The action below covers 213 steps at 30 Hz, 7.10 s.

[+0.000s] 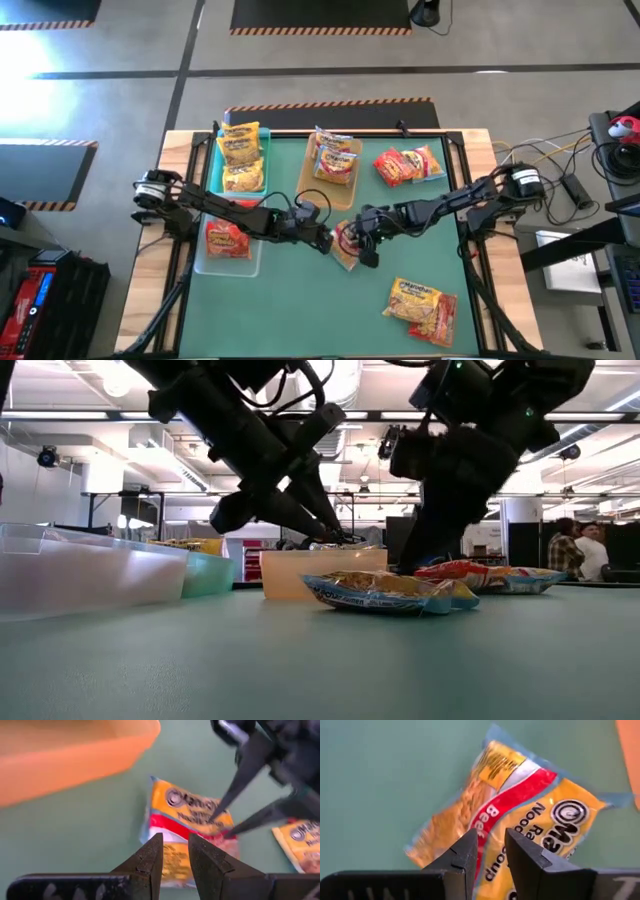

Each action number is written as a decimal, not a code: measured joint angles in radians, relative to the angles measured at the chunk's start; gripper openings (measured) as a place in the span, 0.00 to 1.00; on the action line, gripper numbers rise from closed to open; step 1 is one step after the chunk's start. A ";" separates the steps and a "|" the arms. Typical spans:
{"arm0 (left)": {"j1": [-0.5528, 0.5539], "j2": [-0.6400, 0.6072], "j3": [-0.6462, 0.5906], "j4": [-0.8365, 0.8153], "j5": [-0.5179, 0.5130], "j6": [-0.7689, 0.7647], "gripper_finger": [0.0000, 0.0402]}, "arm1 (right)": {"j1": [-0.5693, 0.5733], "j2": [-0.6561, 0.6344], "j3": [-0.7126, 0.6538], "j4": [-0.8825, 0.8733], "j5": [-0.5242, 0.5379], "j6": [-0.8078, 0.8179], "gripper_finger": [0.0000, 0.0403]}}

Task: Sort Maruchan noodles
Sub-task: Put the blue noodle pack into the orange bin

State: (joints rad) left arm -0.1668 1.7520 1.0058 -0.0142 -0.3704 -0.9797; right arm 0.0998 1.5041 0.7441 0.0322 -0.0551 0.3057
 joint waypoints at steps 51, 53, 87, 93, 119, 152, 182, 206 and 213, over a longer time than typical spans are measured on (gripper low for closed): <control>-0.099 0.213 0.100 0.176 0.015 -0.439 0.19 | -0.046 -0.225 0.006 -0.397 0.109 0.277 0.42; -0.098 0.215 0.131 0.150 0.015 -0.396 0.19 | -0.046 -0.214 0.006 -0.399 0.109 0.279 0.41; -0.095 0.336 0.227 -0.006 -0.005 -0.470 0.18 | -0.048 -0.218 0.024 -0.311 -0.021 0.355 0.62; -0.094 0.335 0.224 -0.006 -0.005 -0.470 0.18 | -0.049 -0.163 0.025 -0.247 0.011 0.366 0.68; -0.094 0.334 0.224 -0.031 -0.009 -0.469 0.18 | -0.068 -0.010 0.024 -0.040 -0.031 0.382 0.62; -0.152 0.163 0.220 -0.192 -0.032 -0.418 0.20 | -0.068 -0.040 0.027 -0.044 -0.057 0.293 0.30; -0.210 0.160 0.222 -0.220 -0.143 -0.570 0.20 | -0.401 -0.165 0.145 0.012 0.007 -0.107 0.29; -0.208 0.159 0.222 -0.226 -0.197 -0.594 0.20 | -0.477 0.168 0.397 -0.281 -0.008 -0.434 0.30; -0.208 0.159 0.222 -0.226 -0.197 -0.594 0.20 | -0.482 0.172 0.400 -0.281 0.045 -0.438 0.36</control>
State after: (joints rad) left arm -0.3752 1.9114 1.2278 -0.2401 -0.5674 -1.5733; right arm -0.3824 1.6764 1.1439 -0.2489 -0.0098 -0.1318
